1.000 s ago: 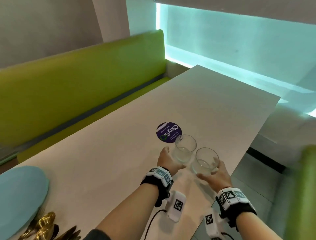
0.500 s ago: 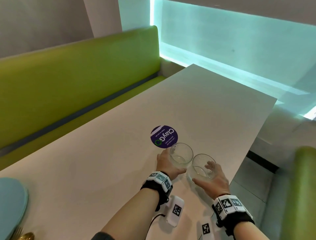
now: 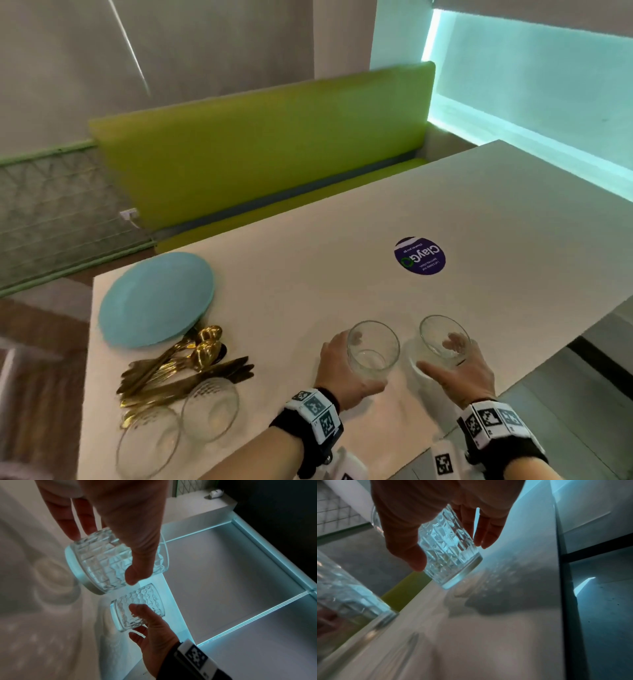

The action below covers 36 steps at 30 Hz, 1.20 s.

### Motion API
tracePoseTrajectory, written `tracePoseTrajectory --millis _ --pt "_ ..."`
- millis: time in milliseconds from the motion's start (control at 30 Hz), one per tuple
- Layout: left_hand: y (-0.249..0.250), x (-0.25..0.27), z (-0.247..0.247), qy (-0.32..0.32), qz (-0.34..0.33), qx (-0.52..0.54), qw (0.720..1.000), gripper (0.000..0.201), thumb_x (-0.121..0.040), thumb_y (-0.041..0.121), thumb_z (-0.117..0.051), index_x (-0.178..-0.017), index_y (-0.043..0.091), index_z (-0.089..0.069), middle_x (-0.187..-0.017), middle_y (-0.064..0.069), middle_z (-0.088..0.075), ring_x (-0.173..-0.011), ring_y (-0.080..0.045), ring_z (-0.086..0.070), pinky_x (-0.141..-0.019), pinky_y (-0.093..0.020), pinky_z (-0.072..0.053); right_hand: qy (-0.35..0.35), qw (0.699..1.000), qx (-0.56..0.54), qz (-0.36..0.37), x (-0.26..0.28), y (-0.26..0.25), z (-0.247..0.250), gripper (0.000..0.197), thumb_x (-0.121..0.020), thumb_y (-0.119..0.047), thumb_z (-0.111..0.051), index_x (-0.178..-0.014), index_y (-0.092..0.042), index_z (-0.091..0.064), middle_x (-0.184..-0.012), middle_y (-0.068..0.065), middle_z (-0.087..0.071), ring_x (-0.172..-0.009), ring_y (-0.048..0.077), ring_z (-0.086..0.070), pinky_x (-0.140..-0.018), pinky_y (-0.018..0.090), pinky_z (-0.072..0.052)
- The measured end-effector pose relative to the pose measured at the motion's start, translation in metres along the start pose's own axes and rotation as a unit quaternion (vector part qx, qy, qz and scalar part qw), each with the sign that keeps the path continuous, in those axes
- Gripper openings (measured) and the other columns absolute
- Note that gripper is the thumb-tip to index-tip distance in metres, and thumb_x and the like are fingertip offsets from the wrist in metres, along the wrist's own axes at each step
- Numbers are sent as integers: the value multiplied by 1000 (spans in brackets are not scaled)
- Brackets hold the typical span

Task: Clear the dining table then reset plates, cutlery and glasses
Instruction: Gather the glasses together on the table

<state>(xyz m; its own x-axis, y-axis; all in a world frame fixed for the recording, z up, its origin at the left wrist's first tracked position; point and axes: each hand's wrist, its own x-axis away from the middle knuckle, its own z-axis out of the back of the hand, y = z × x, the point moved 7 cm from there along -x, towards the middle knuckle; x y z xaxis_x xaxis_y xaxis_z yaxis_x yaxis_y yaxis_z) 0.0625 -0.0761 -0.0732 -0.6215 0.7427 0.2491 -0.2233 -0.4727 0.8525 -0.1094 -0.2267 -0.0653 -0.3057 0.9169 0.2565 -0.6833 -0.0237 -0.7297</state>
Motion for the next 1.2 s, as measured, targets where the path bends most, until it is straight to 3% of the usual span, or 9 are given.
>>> tracePoseTrajectory --millis 200,367,467,600,800,900,1200 --pt "-41 91 41 19 11 -33 999 81 -58 34 -78 -130 29 -41 -118 13 -44 -112 -9 -39 -89 -17 -32 -70 996 7 52 63 -21 -47 75 -58 -20 -87 -123 -13 -50 -118 6 -63 -111 26 -57 -98 33 -40" --pt "-80 149 76 67 32 -18 997 82 -50 40 -74 -125 32 -42 -116 13 -46 -110 -9 -41 -93 -20 -36 -129 985 34 110 113 -36 -96 77 -54 -21 -88 -120 -14 -51 -113 3 -64 -105 23 -58 -94 31 -43" --pt "-104 175 94 118 45 -4 992 88 -46 46 -71 -128 32 -41 -109 23 -42 -107 -6 -40 -88 -14 -31 -157 976 51 145 140 -44 -122 78 -52 -23 -88 -121 -14 -51 -109 0 -63 -104 22 -58 -93 30 -44" --pt "-138 204 118 181 89 27 979 90 -40 49 -68 -125 32 -42 -116 13 -47 -114 -9 -43 -91 -18 -37 -183 964 59 182 168 -53 -149 79 -50 -23 -88 -120 -15 -52 -98 -8 -57 -104 22 -57 -92 31 -45" --pt "-163 230 147 217 116 36 969 92 -39 51 -65 -125 29 -43 -111 16 -45 -114 -10 -41 -95 -21 -37 -224 945 71 229 198 -65 -183 78 -50 -24 -87 -119 -16 -51 -96 -10 -56 -103 22 -56 -86 26 -43" --pt "-168 233 150 216 115 31 969 81 -46 43 -73 -120 33 -41 -113 13 -45 -116 -12 -43 -95 -21 -35 -241 935 81 247 208 -70 -195 79 -51 -24 -86 -121 -16 -50 -99 -11 -54 -104 20 -54 -84 22 -40" --pt "-169 235 159 245 133 27 960 81 -59 26 -81 -130 23 -42 -109 15 -39 -114 -10 -38 -92 -18 -30 -272 922 90 259 223 -75 -209 83 -51 -25 -86 -124 -17 -48 -104 -11 -53 -111 19 -51 -86 18 -36"
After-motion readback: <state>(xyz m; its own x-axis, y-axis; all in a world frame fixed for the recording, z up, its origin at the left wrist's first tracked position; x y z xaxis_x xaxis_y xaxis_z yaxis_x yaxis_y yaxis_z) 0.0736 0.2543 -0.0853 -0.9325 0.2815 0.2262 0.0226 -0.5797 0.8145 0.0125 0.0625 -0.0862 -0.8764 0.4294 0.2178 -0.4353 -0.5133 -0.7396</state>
